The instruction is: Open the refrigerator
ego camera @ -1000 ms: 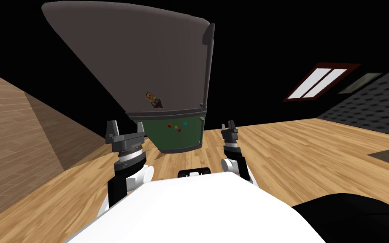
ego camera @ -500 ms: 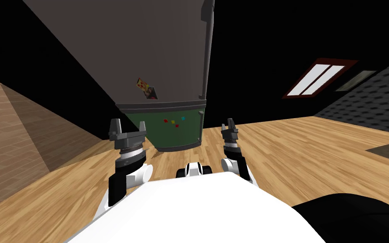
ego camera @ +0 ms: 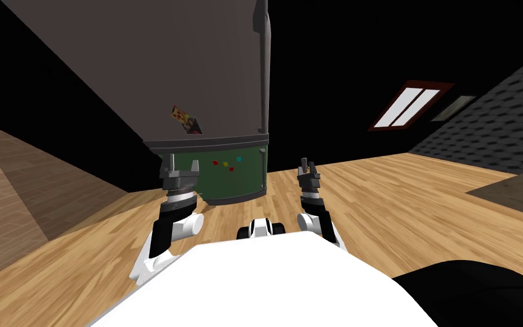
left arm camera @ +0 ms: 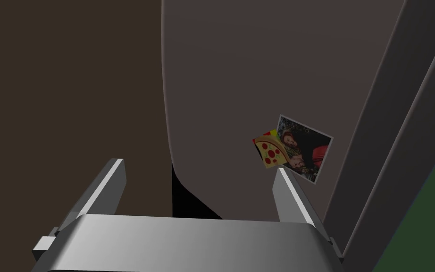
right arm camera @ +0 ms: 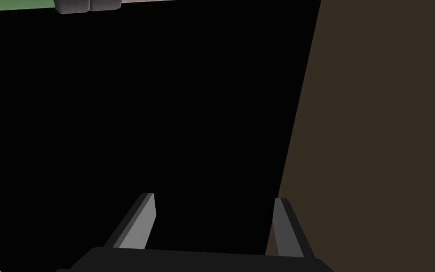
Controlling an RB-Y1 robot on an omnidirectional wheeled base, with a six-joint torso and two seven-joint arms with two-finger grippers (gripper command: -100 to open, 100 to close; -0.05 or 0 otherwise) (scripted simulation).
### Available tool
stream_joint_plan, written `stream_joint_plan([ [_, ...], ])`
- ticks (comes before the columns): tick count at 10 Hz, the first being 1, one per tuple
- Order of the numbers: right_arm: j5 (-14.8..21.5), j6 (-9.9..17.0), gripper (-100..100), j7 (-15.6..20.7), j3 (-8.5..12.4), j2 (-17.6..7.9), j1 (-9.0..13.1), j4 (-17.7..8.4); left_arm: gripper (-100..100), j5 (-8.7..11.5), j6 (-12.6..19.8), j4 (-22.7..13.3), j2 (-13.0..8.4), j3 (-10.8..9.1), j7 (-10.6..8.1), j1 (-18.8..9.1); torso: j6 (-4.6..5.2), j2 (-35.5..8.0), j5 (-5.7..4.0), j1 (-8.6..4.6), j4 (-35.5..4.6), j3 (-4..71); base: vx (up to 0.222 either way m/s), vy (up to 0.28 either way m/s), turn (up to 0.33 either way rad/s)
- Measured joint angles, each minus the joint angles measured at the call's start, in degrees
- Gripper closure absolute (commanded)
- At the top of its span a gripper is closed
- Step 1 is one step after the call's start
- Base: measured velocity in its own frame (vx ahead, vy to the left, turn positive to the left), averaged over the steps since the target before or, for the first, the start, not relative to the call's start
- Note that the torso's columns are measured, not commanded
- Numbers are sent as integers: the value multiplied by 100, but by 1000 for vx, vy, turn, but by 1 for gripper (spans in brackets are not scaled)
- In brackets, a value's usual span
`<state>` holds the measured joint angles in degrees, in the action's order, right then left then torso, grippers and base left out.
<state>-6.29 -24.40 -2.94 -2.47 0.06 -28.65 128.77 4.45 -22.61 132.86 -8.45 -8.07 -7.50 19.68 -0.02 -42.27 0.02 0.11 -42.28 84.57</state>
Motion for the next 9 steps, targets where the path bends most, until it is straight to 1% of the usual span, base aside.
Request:
stream_joint_plan([
  [2, 0, 0, 0, 0, 0, 0, 1, 0, -100, -65, 278, -166, -120, -179, -41, -319, 2, -10, -2, -11, -2, -5, -62, -94, -82],
  [3, 0, 0, 0, 0, 0, 0, 0, 0, -100, -75, 391, -193, -159, -243, -69, -394, 0, -5, -2, -8, -2, -3, -46, -89, -78],
  [4, 0, 0, 0, 0, 0, 0, 0, 0, -100, -92, 563, -274, -228, -356, -100, -598, 3, 0, -2, -11, 0, 1, -79, -112, -138],
  [5, 0, 0, 0, 0, 0, 0, 1, 0, -100, -138, 711, -370, -274, -460, -128, -751, 2, -8, -4, -18, -1, -4, -43, -91, -59],
  [6, 0, 0, 0, 0, 0, 0, 0, 0, -100, -158, 852, -409, -304, -518, -145, -871, 0, 2, -3, -9, 0, 1, -29, -114, -84],
  [7, 0, 0, 0, 0, 0, 0, 0, 0, -100, -181, 1040, -472, -364, -626, -173, -1060, 2, 6, -3, -15, 2, 5, -54, -157, -162],
  [8, 0, 0, 0, 0, -1, 1, 1, 0, -100, -226, 1212, -545, -408, -746, -208, -1202, 3, -2, -6, -26, 0, 0, -42, -113, -39],
  [9, 0, 0, 0, 0, 0, 0, 0, 0, -100, -244, 1334, -627, -441, -809, -232, -1329, -1, -2, -2, -6, -1, -1, -35, -102, -77],
])
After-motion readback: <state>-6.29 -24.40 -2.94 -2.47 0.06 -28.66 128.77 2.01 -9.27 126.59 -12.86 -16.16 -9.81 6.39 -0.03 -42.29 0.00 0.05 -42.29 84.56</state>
